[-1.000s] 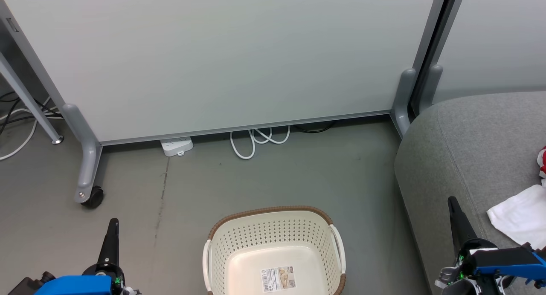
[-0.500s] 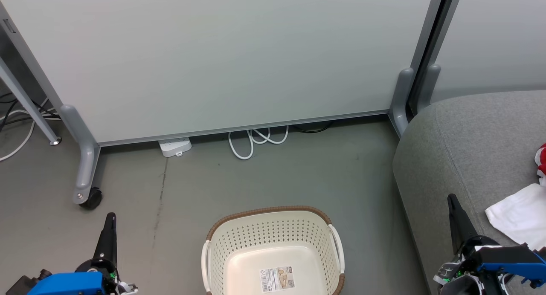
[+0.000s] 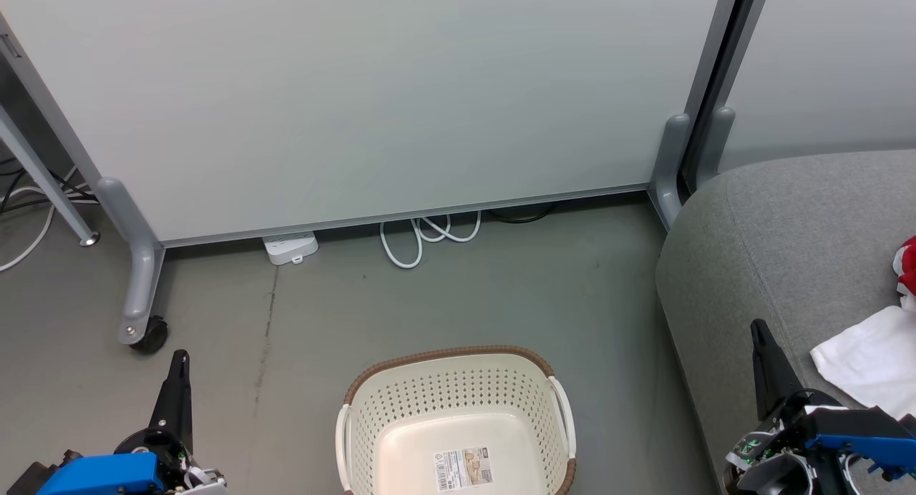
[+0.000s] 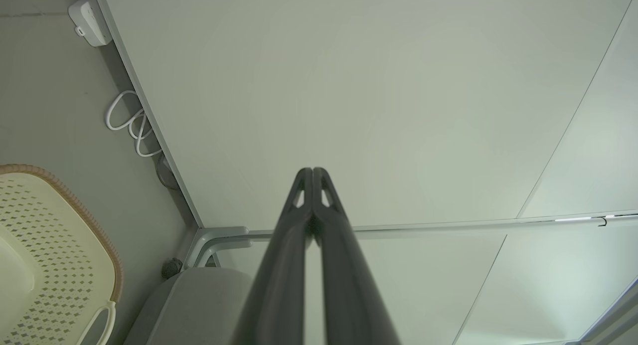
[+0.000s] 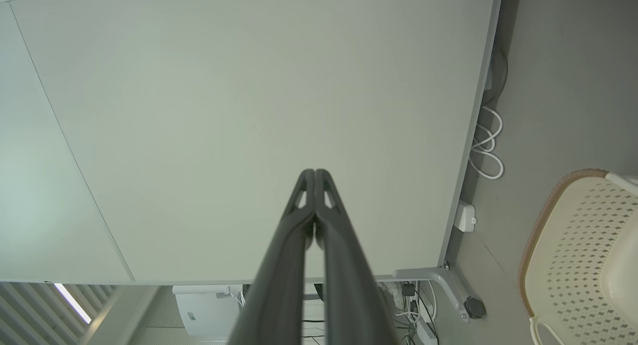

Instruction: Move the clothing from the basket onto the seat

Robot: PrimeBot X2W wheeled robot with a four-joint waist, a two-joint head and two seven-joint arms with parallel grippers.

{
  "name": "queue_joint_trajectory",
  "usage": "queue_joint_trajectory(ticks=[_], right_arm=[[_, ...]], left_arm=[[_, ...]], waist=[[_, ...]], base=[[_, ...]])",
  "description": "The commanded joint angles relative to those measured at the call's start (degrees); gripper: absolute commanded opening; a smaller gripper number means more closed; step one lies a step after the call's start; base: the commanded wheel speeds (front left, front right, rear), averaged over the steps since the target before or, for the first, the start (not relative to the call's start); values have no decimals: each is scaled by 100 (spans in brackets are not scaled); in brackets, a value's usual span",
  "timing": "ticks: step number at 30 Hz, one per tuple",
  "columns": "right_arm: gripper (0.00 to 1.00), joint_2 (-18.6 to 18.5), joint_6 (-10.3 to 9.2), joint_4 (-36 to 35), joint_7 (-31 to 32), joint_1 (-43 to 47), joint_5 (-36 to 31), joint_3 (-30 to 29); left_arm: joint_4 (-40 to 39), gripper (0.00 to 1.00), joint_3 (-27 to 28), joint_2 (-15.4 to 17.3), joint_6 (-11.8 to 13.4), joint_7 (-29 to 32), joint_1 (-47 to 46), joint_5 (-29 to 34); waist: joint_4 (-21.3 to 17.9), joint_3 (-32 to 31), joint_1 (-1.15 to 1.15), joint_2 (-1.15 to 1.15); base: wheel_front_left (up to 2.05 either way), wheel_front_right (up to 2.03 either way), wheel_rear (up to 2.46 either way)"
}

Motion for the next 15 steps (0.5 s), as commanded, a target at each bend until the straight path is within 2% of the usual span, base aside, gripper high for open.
queue_joint_trajectory(ticks=[1,15], right_arm=[[0,-29,0,18,28,-68,92,10],[0,-28,0,15,22,-66,68,11]], left_arm=[[-27,0,28,34,-34,31,-74,-66],[-25,0,23,33,-35,25,-71,-53]], waist=[[-2,0,0,0],[-2,0,0,0]], base=[[0,0,0],[0,0,0]])
